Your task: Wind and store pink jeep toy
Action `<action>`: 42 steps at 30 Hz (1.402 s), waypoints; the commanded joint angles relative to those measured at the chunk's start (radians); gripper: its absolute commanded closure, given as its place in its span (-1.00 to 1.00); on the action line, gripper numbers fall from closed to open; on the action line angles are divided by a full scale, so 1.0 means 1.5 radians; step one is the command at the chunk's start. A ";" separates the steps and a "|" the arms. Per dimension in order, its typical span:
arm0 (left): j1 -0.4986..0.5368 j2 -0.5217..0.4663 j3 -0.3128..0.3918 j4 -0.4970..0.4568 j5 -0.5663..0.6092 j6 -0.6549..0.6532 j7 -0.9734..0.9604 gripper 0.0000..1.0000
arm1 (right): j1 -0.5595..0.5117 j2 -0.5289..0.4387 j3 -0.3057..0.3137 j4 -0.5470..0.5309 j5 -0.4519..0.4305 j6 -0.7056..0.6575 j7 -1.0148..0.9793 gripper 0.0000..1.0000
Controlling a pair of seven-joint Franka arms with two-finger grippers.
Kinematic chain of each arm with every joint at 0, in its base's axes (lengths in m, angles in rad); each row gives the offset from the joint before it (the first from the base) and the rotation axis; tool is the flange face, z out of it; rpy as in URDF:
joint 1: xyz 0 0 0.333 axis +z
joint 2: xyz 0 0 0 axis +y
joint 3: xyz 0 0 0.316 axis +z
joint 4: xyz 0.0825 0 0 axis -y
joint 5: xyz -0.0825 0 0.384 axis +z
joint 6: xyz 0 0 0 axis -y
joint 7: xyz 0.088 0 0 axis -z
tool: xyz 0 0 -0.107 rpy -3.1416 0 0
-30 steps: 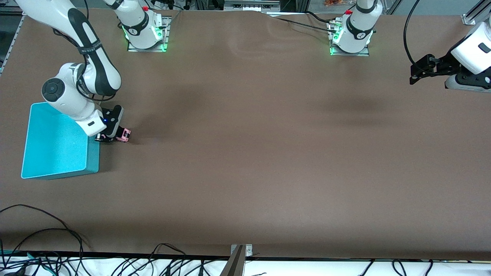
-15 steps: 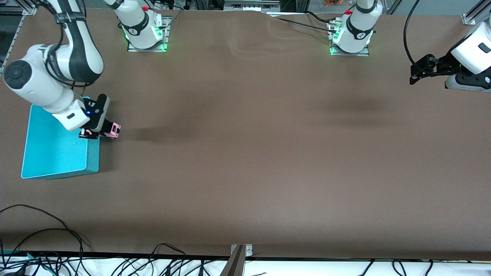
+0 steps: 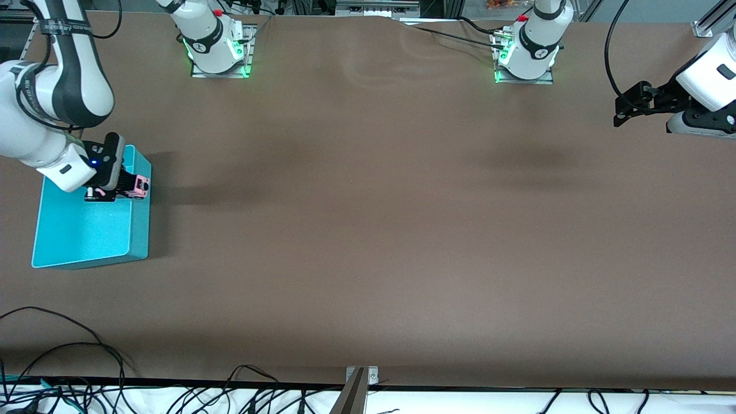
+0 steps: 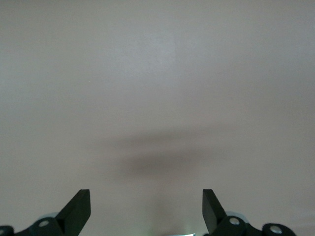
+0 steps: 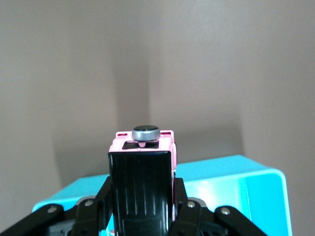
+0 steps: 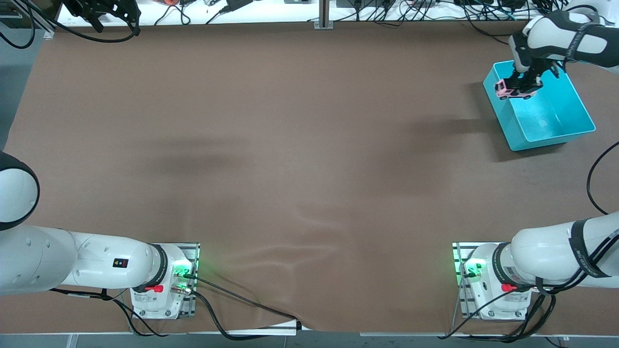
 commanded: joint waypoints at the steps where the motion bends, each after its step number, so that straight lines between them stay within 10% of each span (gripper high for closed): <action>1: 0.002 0.011 0.003 0.023 -0.023 -0.007 -0.006 -1.00 | -0.031 0.000 0.004 0.012 0.003 -0.014 -0.062 0.83; 42: 0.002 0.011 0.003 0.023 -0.023 -0.009 -0.007 -1.00 | -0.111 0.184 -0.027 -0.012 0.006 0.157 -0.186 0.81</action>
